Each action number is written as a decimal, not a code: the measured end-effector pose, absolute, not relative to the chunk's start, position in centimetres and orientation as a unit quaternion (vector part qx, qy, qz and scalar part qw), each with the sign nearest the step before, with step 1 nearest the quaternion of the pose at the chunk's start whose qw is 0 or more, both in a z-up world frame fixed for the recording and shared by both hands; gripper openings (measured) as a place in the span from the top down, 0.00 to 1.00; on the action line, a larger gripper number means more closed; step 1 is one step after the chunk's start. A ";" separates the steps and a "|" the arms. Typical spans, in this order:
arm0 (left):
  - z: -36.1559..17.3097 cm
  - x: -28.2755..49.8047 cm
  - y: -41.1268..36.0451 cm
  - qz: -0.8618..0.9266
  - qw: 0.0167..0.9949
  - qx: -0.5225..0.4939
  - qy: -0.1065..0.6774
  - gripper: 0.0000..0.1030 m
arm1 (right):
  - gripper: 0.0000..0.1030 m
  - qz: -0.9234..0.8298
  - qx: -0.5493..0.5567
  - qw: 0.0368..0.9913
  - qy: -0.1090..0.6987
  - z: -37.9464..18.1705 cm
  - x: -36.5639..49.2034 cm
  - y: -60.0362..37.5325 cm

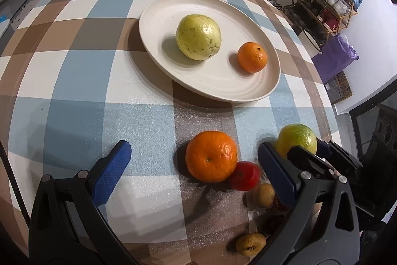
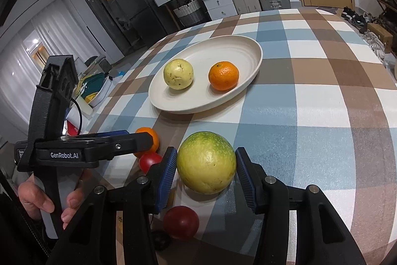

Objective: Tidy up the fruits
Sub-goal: 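Close the left gripper on another orange while the right gripper holds the pomelo, then carry the orange with the left gripper while the right gripper carries the pomelo over the plate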

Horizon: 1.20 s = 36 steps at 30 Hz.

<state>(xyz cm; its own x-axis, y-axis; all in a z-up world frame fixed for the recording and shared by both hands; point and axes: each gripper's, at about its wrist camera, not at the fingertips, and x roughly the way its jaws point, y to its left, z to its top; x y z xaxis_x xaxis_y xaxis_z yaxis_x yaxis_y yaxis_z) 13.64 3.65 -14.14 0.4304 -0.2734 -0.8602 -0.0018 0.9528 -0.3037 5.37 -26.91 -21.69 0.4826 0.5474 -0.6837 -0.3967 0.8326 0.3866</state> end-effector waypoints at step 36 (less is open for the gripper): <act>-13.8 12.7 3.3 -0.102 0.843 -0.117 0.515 0.64 | 0.53 0.267 0.091 0.872 0.399 -20.5 4.6 -28.2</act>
